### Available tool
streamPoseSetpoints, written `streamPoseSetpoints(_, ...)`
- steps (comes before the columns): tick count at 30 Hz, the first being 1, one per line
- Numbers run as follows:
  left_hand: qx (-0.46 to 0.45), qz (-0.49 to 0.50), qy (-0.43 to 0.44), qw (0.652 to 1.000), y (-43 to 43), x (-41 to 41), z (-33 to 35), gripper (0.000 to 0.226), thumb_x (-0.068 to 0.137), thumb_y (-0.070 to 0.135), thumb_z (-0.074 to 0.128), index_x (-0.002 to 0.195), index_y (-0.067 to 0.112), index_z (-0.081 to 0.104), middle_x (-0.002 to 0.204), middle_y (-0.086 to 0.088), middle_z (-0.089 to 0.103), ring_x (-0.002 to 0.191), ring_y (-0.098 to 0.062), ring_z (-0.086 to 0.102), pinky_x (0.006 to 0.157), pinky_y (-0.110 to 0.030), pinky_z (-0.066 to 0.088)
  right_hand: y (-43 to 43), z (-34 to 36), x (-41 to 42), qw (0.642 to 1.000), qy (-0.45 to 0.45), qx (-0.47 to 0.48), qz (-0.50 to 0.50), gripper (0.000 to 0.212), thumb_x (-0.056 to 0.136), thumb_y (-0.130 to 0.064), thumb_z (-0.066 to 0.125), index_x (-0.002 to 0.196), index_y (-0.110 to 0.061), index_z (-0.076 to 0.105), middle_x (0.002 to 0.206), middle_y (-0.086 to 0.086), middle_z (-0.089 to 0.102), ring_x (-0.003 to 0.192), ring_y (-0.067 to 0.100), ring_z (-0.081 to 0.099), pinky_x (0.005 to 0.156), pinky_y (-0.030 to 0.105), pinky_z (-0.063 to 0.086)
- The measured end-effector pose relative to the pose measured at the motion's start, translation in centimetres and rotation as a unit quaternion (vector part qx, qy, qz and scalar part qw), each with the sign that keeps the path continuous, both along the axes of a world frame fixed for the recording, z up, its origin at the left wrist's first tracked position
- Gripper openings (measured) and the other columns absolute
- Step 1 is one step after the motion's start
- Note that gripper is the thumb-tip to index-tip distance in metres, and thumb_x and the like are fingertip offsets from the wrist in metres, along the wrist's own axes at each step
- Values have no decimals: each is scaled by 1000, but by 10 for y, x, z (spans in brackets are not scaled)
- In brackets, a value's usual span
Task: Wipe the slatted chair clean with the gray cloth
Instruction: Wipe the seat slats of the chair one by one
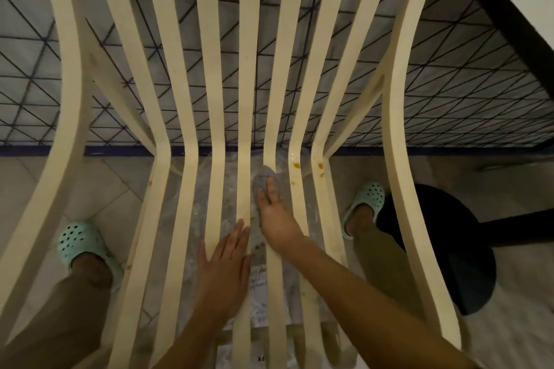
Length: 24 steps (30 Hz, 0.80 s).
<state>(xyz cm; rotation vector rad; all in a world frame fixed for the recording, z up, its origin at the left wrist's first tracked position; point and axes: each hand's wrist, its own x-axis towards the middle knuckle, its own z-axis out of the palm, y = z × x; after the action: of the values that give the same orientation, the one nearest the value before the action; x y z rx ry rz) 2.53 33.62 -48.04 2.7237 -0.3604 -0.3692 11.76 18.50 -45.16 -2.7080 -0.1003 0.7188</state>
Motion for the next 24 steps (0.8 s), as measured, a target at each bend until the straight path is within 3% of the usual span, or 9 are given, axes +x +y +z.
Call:
streamPoseSetpoints(5, 17, 6, -21, 1000, 0, -1, 0, 59, 99, 47, -1, 154, 28, 12, 161, 12, 3, 137, -10, 39, 111, -58, 23, -3, -6, 54, 998, -27, -51, 13, 72, 97, 4, 37, 155, -5, -4, 160, 18, -21, 148, 42, -7, 118, 43, 22)
streamPoseSetpoints(8, 22, 8, -28, 999, 2, -2, -1, 58, 100, 45, 4, 154, 26, 11, 162, 10, 3, 138, -9, 38, 112, -57, 22, -2, -10, 60, 998, -33, -60, 4, 75, 95, 4, 40, 156, -8, -3, 160, 16, -21, 148, 41, -9, 117, 45, 25)
streamPoseSetpoints(11, 28, 5, -22, 999, 2, -2, 3, 59, 100, 45, 0, 154, 26, 12, 162, 10, 4, 137, -9, 38, 112, -56, 21, -2, -10, 47, 999, -28, -40, -5, 71, 96, 4, 35, 156, -10, 0, 161, 15, -19, 149, 40, -5, 119, 46, 19)
streamPoseSetpoints(16, 33, 5, -7, 999, 2, -2, 5, 59, 98, 47, 2, 154, 29, 2, 161, 14, -8, 143, -9, 28, 116, -55, 8, 3, -5, 2, 1000, -8, -22, -19, 76, 95, 3, 41, 157, -13, -1, 161, 9, -22, 148, 41, 10, 111, 44, 36)
streamPoseSetpoints(20, 41, -7, 0, 999, 2, -1, 8, 65, 92, 54, -14, 153, 32, -6, 158, 17, -16, 146, -7, 16, 116, -54, 2, 9, 6, -45, 999, 6, -23, -21, 77, 97, 1, 42, 156, -13, -5, 160, 10, -24, 148, 41, 8, 109, 41, 39)
streamPoseSetpoints(24, 37, -8, 0, 999, 3, -8, 8, 76, 88, 59, -22, 153, 27, 0, 159, 14, -8, 148, -12, 11, 117, -54, 0, 16, 12, -91, 999, 17, -14, -24, 78, 96, 6, 39, 156, -14, -6, 159, 8, -27, 149, 39, 7, 104, 40, 43)
